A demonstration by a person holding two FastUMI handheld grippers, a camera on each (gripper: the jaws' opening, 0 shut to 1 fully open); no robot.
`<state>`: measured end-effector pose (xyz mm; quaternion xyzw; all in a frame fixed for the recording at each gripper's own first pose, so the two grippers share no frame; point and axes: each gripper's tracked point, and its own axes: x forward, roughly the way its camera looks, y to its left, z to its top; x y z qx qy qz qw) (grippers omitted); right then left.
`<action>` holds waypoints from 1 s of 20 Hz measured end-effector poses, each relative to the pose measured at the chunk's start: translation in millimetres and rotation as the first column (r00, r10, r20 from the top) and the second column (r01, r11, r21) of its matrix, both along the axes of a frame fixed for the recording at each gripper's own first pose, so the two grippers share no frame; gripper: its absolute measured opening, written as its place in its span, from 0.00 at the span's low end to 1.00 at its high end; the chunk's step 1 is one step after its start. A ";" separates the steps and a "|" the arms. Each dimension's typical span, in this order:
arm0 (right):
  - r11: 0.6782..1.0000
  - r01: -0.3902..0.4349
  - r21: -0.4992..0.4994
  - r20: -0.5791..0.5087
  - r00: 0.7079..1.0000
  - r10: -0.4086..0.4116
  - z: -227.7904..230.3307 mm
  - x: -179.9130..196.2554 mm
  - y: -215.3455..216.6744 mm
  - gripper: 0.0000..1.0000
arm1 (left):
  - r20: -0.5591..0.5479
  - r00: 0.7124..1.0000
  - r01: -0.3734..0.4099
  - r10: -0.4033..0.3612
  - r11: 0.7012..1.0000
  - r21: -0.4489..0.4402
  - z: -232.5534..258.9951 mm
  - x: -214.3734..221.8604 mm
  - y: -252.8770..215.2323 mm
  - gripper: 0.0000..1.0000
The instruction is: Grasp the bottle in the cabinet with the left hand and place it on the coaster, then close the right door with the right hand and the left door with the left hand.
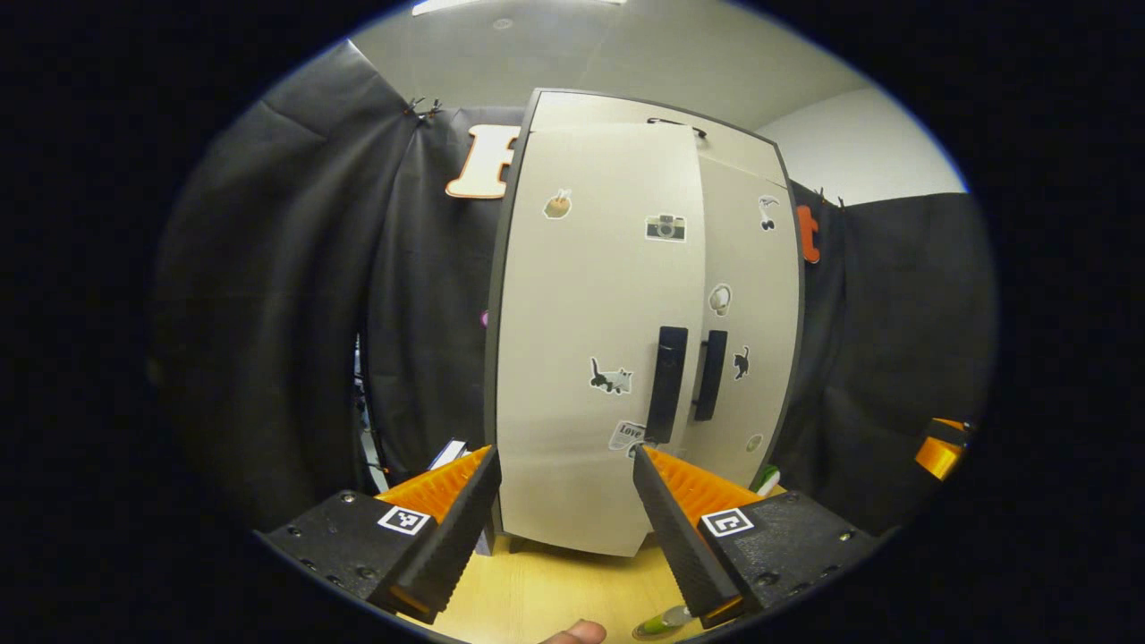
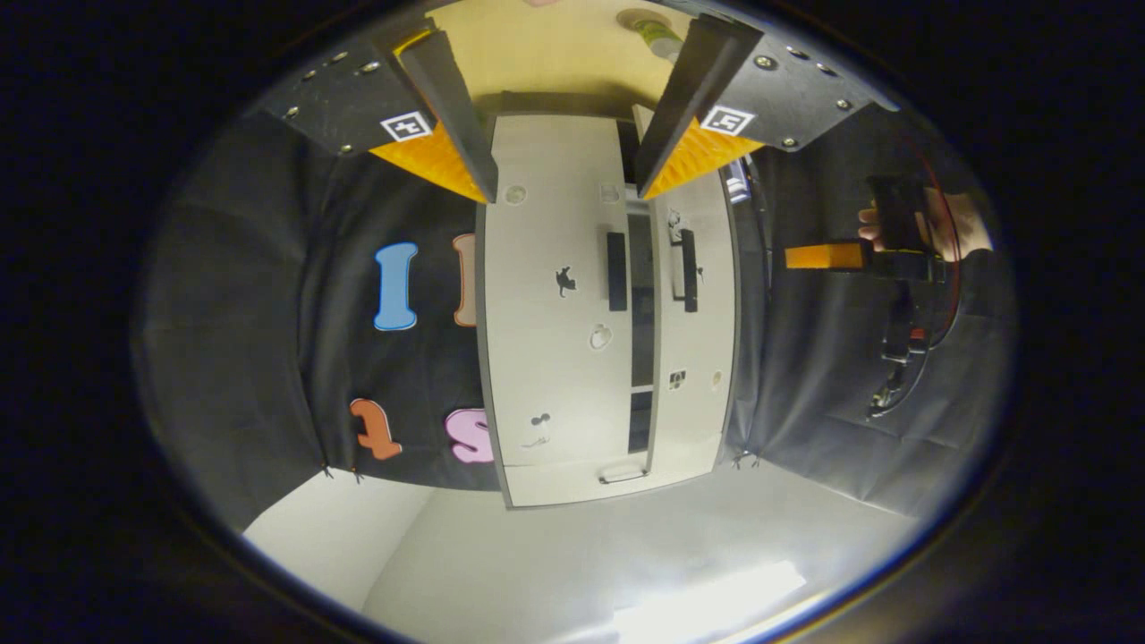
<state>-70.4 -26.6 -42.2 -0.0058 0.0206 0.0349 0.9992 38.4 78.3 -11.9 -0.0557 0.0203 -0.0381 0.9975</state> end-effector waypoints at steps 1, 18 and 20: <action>1.000 0.018 -0.012 0.002 1.000 -0.018 0.9 3.5 -0.2 0.89 | -0.006 1.000 -0.021 0.021 1.000 -0.006 -0.5 -2.4 5.6 0.94; 0.997 0.075 -0.010 -0.028 0.997 -0.075 9.9 42.8 41.1 0.89 | 0.000 1.000 -0.014 0.014 0.998 0.056 -3.4 -50.5 0.2 0.95; 0.998 0.064 -0.008 -0.034 0.997 -0.064 9.8 44.0 43.3 0.89 | 0.019 1.000 0.002 -0.004 0.997 0.078 -0.5 -52.5 -4.5 0.95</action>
